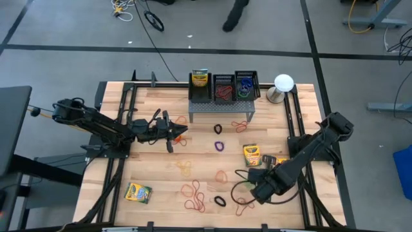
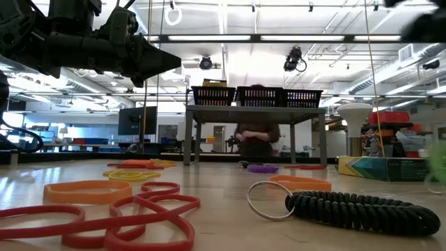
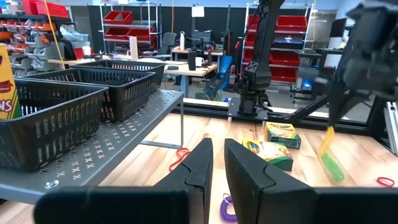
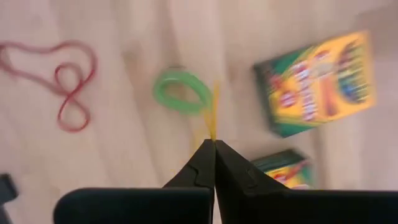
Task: Sort rubber bands into baskets
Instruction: Put the yellow rubber band into the middle black basket on the shelf
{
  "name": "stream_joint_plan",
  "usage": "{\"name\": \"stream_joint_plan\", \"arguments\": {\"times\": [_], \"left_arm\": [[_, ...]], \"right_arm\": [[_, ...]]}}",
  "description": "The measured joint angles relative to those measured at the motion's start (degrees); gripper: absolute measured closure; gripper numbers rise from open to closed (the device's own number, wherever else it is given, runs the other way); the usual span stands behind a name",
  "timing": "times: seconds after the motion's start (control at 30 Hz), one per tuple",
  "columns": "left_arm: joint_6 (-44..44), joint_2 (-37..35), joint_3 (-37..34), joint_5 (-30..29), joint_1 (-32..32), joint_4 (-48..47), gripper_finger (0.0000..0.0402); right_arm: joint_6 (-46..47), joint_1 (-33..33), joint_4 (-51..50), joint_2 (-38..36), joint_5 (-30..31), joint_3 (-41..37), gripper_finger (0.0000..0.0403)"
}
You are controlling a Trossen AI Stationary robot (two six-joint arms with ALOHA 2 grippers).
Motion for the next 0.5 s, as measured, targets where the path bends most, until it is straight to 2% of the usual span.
{"name": "stream_joint_plan", "arguments": {"times": [0.3,0.5], "left_arm": [[0.0,0.0,0.0,-0.01,0.0,-0.01,0.0355],[0.0,0.02,0.0,0.0,0.0,0.0,0.0355]], "right_arm": [[-13.15,-8.54,-0.94,0.0,9.28,9.77,0.0399],[-24.62,-14.42,8.11,0.0,11.94,12.4,0.0399]]}}
